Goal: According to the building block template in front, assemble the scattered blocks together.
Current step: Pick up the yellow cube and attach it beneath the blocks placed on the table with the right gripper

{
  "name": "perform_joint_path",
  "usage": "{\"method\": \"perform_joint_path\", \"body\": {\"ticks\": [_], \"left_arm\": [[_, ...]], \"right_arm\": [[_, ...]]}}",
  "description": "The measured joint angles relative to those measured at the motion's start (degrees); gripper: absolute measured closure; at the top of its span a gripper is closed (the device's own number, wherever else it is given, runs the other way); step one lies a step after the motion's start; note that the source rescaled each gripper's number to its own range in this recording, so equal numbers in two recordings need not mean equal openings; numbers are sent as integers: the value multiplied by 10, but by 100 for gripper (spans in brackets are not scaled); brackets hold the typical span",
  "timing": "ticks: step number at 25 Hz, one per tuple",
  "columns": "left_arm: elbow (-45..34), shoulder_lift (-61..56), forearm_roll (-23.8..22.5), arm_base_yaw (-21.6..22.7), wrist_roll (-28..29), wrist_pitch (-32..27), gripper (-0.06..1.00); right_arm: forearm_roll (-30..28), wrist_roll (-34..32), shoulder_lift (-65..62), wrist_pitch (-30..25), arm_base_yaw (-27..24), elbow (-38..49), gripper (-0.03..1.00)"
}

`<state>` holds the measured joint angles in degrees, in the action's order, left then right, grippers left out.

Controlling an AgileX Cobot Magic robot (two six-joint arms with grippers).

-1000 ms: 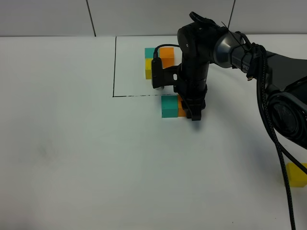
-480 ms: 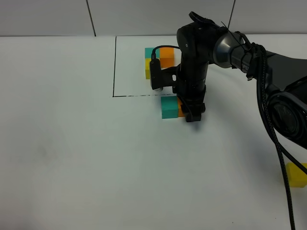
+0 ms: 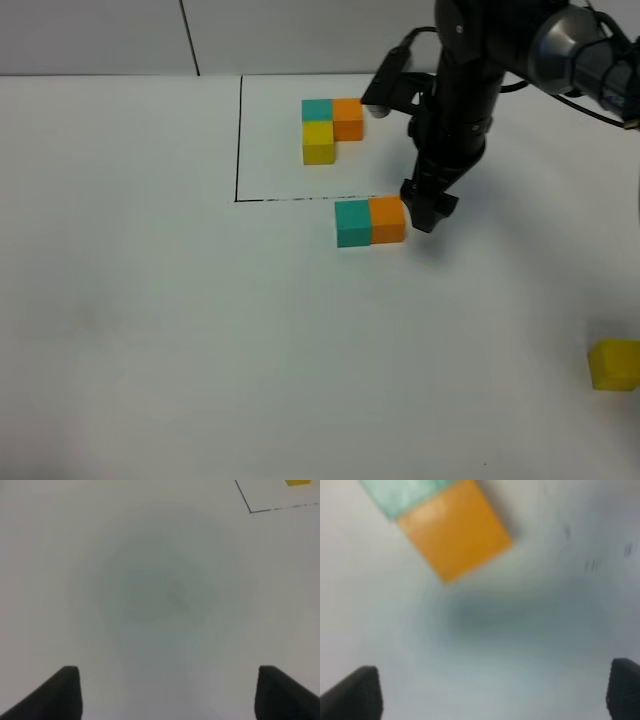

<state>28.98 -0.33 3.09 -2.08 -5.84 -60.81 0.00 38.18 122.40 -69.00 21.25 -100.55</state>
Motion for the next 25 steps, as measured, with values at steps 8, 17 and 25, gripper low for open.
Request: {"method": "perform_joint_path", "body": {"ticks": [8, 17, 25], "left_arm": [[0, 0, 0, 0, 0, 0, 32], [0, 0, 0, 0, -1, 0, 32], [0, 0, 0, 0, -1, 0, 32]], "right_arm": [[5, -226, -257, 194, -87, 372, 16], [11, -376, -421, 281, -199, 618, 16], [33, -376, -405, 325, -214, 647, 16]]}}
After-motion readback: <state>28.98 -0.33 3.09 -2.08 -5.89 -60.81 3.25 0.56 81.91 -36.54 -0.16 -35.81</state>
